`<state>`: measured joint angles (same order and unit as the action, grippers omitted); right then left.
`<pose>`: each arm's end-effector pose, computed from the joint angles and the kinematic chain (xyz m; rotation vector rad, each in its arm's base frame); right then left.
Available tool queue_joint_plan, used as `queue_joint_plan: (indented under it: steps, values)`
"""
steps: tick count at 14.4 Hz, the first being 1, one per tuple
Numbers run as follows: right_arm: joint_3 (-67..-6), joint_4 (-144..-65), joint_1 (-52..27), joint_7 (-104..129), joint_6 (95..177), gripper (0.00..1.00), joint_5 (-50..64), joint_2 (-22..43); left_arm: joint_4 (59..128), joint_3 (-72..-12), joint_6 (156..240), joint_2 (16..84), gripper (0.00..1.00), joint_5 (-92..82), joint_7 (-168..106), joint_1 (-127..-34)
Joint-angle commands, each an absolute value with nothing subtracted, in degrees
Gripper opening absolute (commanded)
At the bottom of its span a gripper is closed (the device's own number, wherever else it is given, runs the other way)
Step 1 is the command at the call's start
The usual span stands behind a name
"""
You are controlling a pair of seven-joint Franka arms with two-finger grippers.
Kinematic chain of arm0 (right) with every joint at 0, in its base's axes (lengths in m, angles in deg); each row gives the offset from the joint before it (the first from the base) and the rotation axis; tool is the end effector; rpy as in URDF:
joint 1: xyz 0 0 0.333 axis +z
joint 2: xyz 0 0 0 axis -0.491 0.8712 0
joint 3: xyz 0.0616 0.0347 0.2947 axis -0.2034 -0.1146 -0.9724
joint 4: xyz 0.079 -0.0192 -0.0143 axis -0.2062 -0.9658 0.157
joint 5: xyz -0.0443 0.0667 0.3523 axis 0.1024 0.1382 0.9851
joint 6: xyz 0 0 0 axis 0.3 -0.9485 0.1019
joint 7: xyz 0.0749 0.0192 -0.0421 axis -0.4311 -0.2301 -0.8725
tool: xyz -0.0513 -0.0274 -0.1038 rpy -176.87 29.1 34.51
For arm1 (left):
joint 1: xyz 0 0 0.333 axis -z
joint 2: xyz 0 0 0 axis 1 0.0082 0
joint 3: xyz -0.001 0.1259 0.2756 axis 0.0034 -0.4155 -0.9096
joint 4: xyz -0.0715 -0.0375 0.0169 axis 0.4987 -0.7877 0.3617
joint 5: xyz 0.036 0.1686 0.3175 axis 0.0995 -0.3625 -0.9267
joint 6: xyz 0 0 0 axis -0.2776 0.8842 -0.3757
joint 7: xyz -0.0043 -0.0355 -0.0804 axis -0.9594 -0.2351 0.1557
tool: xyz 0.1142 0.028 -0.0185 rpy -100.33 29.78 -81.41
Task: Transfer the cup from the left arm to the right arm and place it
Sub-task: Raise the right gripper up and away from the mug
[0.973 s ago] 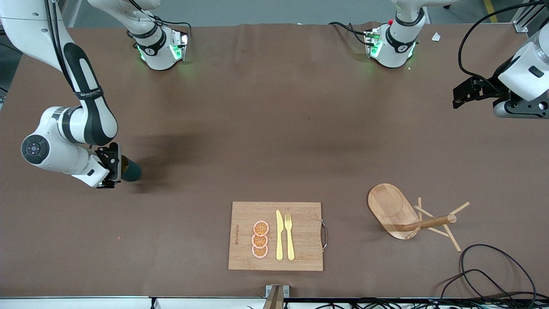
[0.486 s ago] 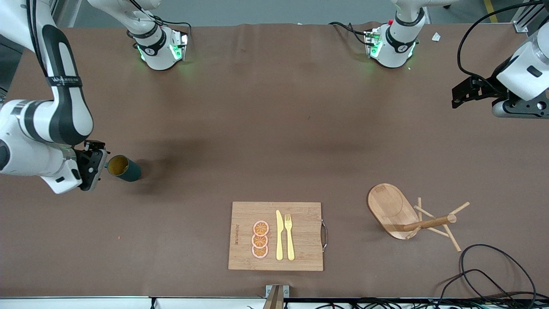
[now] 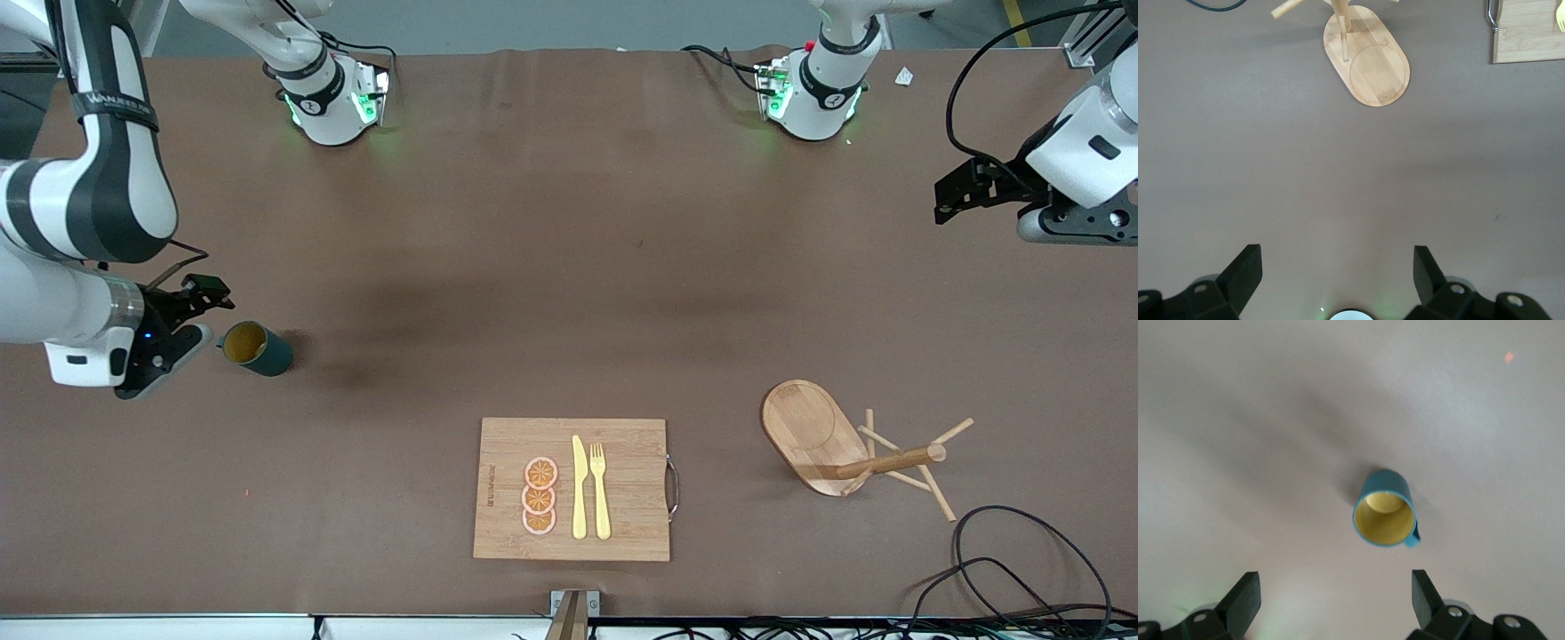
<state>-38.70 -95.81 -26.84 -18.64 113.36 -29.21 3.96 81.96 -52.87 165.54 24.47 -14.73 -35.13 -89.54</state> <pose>0.5850 -0.0060 0.4346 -2.9068 -0.9239 0.3767 0.5067 -0.0660 0.6047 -3.1159 0.1428 0.1014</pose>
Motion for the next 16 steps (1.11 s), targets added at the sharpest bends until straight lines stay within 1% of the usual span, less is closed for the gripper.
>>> queue_joint_plan:
  steps: [1, 5, 10, 15, 16]
  values:
    - [-38.74, -90.65, -27.21, -6.14, 107.56, 1.0, -29.34, 3.64, 81.09, -52.6, 164.61, 24.55, 1.0, -15.38, -35.18, -89.79]
    - [-38.3, -85.19, -27.56, 8.65, 100.61, 1.0, -29.52, 3.38, 81.0, -52.6, 164.7, 24.64, 1.0, -15.38, -35.18, -89.62]
    - [-37.77, -85.0, -31.08, 14.45, 99.64, 1.0, -29.34, 0.04, 81.0, -52.6, 165.22, 24.81, 1.0, -15.2, -35.18, -89.53]
    - [-38.12, -84.57, -30.73, 16.5, 98.67, 1.0, -32.32, -0.14, 81.0, -52.6, 165.22, 24.81, 1.0, -15.11, -35.18, -89.71]
    - [-38.3, -83.35, -30.46, 16.5, 98.58, 1.0, -33.03, 0.21, 81.0, -52.6, 165.22, 24.81, 1.0, -15.11, -35.18, -89.79]
